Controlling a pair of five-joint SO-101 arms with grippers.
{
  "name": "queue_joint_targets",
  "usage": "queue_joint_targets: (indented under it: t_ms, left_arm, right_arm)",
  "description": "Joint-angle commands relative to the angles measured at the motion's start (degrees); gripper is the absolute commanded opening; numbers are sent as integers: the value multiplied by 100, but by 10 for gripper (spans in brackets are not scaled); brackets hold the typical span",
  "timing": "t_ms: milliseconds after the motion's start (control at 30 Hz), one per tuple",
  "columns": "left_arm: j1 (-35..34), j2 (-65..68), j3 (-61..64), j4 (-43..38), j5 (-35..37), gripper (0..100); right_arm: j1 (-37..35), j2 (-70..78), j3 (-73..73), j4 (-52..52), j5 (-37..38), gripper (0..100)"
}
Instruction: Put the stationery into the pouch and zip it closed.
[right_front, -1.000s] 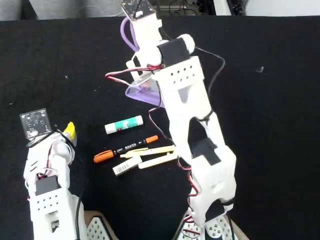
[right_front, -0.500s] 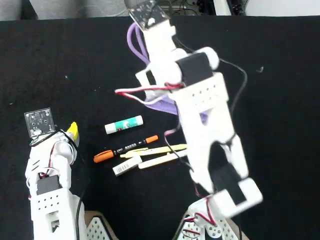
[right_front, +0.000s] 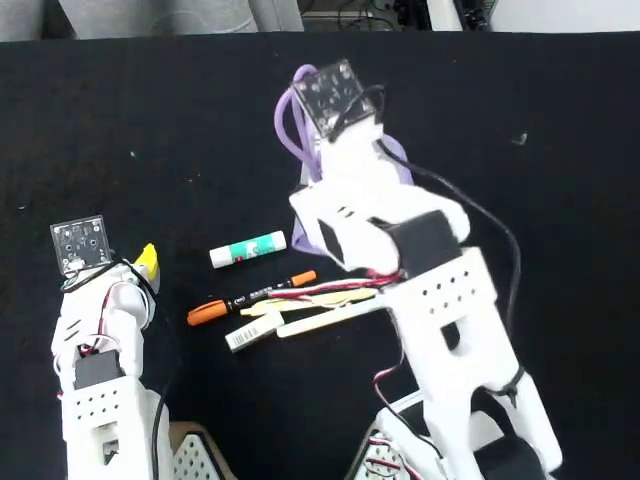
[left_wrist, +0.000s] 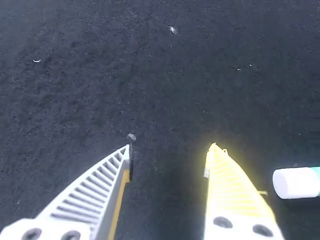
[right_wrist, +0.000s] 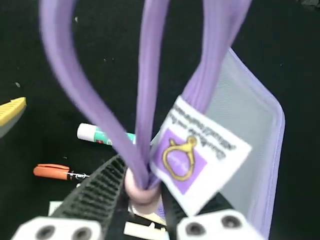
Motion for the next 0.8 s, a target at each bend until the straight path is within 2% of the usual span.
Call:
queue_joint_targets:
  t_ms: [0,267,433,567,767]
  left_arm:
    - [110,-53,-84,-105,-79,251]
    - [716,-53,-224,-97,-88,252]
    - [1130,-53,-690,624,-229,294]
    - [1754,-53,-963,1064,-281,317]
    - [2730,-53,-1077,923,-290,321]
  right_arm:
    - [53,-277,92,-325,62,11]
    - [53,-321,620,-738,62,11]
    - [44,-321,822,-941,53,11]
    - [44,-321,778,-941,18,11]
    - [-343,-321,681,-888,18,11]
